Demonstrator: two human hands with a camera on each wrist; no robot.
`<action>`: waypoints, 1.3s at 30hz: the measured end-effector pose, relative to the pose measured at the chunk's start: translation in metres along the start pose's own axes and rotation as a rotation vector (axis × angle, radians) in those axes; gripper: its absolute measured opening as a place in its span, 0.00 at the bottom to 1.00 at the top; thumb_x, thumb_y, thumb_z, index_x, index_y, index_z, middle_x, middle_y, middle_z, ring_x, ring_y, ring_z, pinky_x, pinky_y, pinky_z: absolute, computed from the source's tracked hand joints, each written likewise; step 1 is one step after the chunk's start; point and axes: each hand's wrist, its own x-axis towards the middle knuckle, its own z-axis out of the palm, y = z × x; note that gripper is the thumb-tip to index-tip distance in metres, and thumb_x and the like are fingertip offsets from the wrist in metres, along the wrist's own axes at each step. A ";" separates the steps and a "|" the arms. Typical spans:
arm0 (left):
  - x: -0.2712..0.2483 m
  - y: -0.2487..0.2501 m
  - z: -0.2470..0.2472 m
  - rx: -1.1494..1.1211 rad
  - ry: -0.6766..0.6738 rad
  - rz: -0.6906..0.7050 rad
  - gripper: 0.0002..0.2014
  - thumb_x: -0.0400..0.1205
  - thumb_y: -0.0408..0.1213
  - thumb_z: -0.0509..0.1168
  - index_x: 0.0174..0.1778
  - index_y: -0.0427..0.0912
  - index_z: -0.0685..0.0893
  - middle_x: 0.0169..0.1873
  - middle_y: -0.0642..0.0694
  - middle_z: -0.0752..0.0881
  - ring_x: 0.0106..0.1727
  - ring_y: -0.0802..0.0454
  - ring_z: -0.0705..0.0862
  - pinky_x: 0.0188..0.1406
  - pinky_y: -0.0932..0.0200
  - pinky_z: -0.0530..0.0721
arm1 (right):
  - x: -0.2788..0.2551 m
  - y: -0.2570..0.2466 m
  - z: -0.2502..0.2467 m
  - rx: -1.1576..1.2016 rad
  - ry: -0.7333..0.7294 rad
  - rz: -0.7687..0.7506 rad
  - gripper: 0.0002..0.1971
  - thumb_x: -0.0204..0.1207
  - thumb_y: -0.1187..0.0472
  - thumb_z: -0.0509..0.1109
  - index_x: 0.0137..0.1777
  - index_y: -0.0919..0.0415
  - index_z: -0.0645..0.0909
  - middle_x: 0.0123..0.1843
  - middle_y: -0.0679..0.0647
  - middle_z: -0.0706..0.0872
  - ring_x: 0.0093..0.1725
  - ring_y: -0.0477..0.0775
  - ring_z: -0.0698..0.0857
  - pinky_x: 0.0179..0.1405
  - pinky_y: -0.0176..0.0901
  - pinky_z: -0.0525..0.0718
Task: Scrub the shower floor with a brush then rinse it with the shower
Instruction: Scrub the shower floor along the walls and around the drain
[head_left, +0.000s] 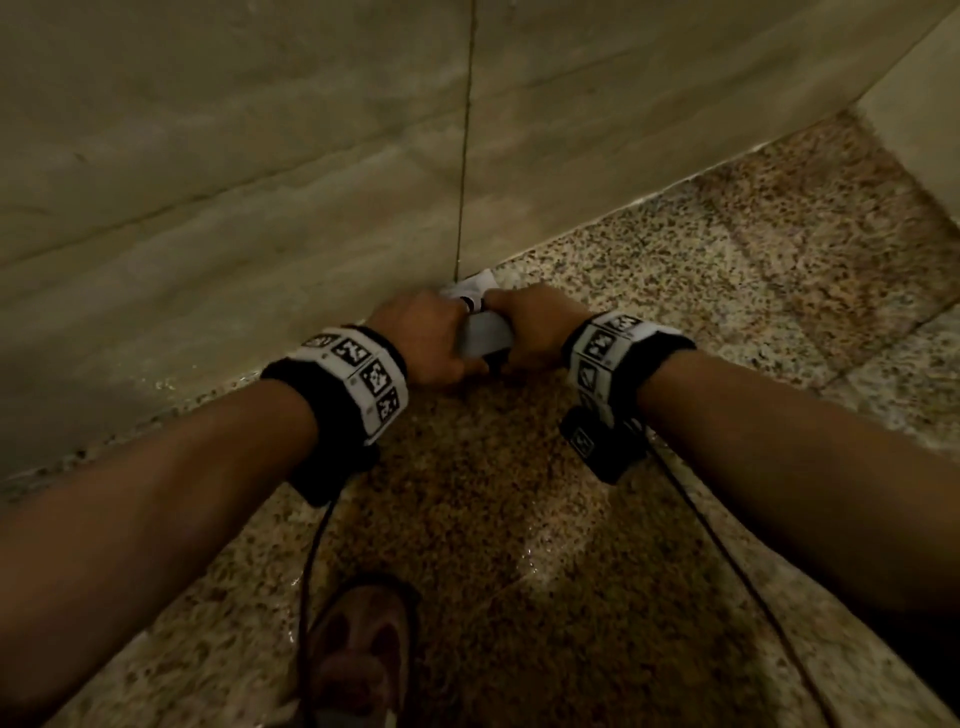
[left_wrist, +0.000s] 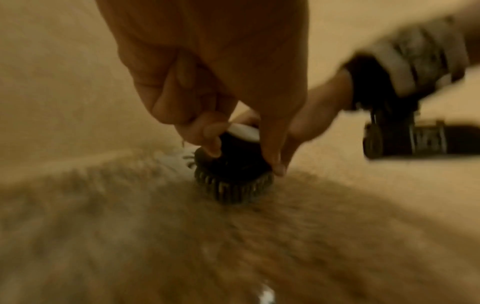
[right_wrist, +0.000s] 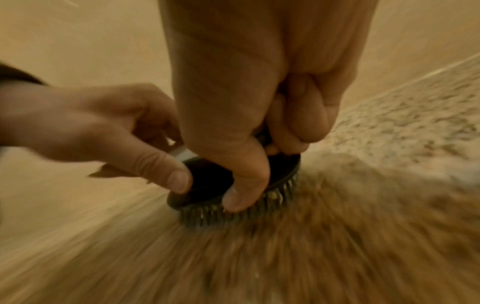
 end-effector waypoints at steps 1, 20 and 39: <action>0.005 -0.001 -0.006 0.040 0.012 -0.017 0.28 0.75 0.59 0.68 0.63 0.42 0.80 0.53 0.40 0.85 0.53 0.41 0.83 0.43 0.56 0.74 | 0.004 0.000 -0.004 0.004 0.055 0.005 0.32 0.67 0.51 0.80 0.71 0.54 0.75 0.65 0.61 0.84 0.63 0.64 0.82 0.58 0.50 0.80; -0.060 -0.053 -0.016 0.016 -0.372 -0.089 0.24 0.70 0.44 0.78 0.61 0.43 0.81 0.49 0.47 0.84 0.49 0.48 0.82 0.45 0.56 0.78 | -0.005 -0.097 0.062 0.361 -0.007 -0.250 0.42 0.71 0.49 0.78 0.79 0.62 0.61 0.57 0.61 0.85 0.51 0.62 0.84 0.39 0.45 0.75; -0.064 -0.061 -0.024 0.208 -0.127 -0.110 0.16 0.81 0.45 0.64 0.62 0.44 0.81 0.52 0.43 0.86 0.52 0.45 0.85 0.45 0.56 0.79 | 0.001 -0.124 0.053 0.699 0.081 -0.048 0.34 0.75 0.55 0.75 0.74 0.65 0.62 0.62 0.64 0.83 0.57 0.65 0.84 0.53 0.54 0.83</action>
